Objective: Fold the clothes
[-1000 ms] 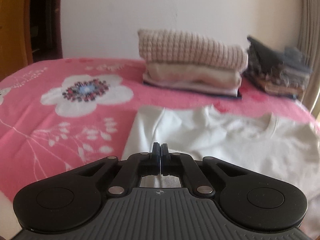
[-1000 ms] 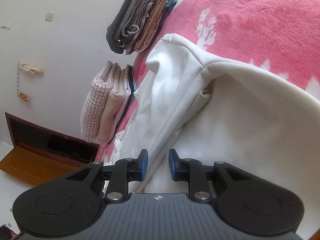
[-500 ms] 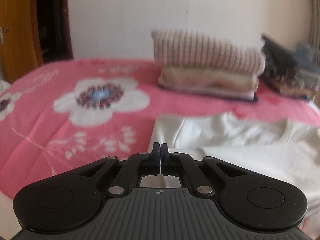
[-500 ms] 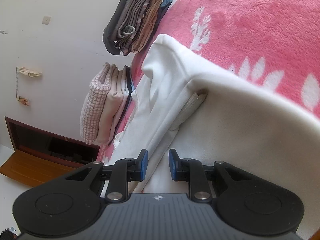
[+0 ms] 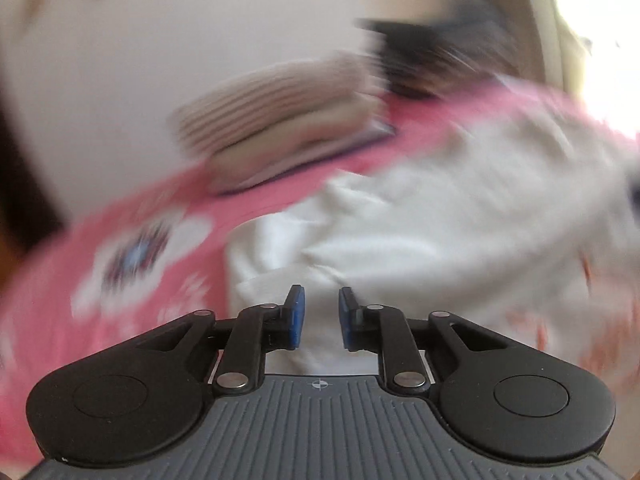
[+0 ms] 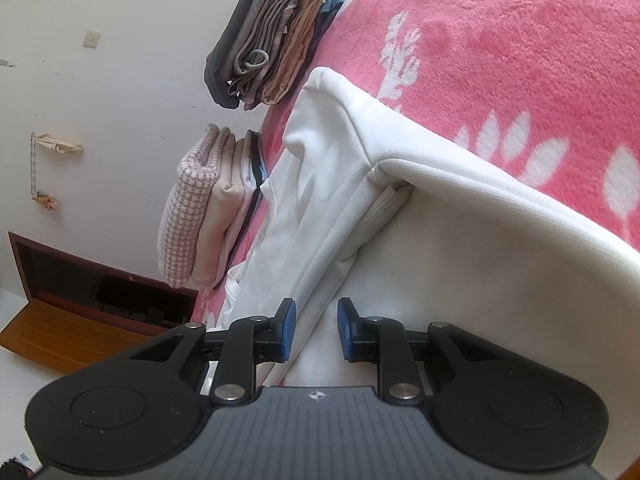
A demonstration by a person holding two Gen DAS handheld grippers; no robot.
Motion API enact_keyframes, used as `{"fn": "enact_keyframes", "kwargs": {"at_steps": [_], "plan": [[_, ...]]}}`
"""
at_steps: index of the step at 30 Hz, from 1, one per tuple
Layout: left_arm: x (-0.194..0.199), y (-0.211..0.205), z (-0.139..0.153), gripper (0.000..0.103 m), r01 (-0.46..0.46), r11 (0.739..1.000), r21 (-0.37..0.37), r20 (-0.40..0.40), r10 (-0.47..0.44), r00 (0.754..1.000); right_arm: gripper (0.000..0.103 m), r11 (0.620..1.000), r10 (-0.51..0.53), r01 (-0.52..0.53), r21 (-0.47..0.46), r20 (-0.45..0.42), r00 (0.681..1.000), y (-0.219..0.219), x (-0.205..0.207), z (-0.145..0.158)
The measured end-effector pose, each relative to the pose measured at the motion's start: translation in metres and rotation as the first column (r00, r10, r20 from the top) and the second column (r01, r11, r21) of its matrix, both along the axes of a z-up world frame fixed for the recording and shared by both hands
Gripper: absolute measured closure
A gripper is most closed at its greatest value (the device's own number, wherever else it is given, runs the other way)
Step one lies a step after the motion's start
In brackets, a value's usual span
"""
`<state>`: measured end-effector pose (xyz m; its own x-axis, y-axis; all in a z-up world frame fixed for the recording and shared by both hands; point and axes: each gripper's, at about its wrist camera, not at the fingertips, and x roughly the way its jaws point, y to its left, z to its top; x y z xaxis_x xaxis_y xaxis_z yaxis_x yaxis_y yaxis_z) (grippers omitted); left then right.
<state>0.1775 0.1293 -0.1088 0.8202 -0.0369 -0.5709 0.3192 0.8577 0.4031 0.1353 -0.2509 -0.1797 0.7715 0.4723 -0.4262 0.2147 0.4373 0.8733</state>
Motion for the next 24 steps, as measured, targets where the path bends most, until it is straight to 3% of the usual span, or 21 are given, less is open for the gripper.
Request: {"fn": "enact_keyframes", "kwargs": {"at_steps": [3, 12, 15, 18, 19, 20, 24], "plan": [[-0.002, -0.019, -0.02, 0.083, 0.08, 0.982, 0.173, -0.021, -0.077, 0.997, 0.078, 1.0, 0.002, -0.002, -0.001, 0.001, 1.0, 0.0, -0.001, 0.0], [-0.01, -0.022, -0.031, 0.076, 0.174, 0.928, 0.328, -0.044, -0.169, 0.985, 0.077, 1.0, 0.001, -0.001, 0.0, 0.0, 1.0, 0.0, -0.004, 0.001], [-0.009, -0.017, -0.029, 0.072, 0.193, 0.925, 0.328, -0.062, -0.183, 0.981, 0.077, 1.0, 0.0, 0.0, 0.001, 0.0, 1.0, 0.0, -0.004, 0.001], [-0.002, -0.014, -0.028, 0.072, 0.183, 0.94, 0.288, -0.068, -0.17, 0.983, 0.076, 1.0, 0.0, 0.0, 0.0, -0.001, 1.0, 0.001, -0.004, 0.001], [0.0, -0.013, -0.027, 0.076, 0.178, 0.946, 0.272, -0.07, -0.165, 0.984, 0.076, 1.0, 0.0, 0.0, -0.001, -0.001, 1.0, 0.001, -0.004, 0.001], [0.001, -0.012, -0.025, 0.092, 0.178, 0.95, 0.255, -0.074, -0.165, 0.984, 0.076, 1.0, 0.001, -0.001, -0.002, 0.0, 1.0, 0.001, -0.004, 0.001], [-0.003, -0.006, -0.017, 0.097, 0.218, 0.95, 0.222, -0.107, -0.199, 0.974, 0.076, 1.0, -0.006, 0.006, 0.002, -0.001, 1.0, 0.0, -0.006, 0.0]]}}
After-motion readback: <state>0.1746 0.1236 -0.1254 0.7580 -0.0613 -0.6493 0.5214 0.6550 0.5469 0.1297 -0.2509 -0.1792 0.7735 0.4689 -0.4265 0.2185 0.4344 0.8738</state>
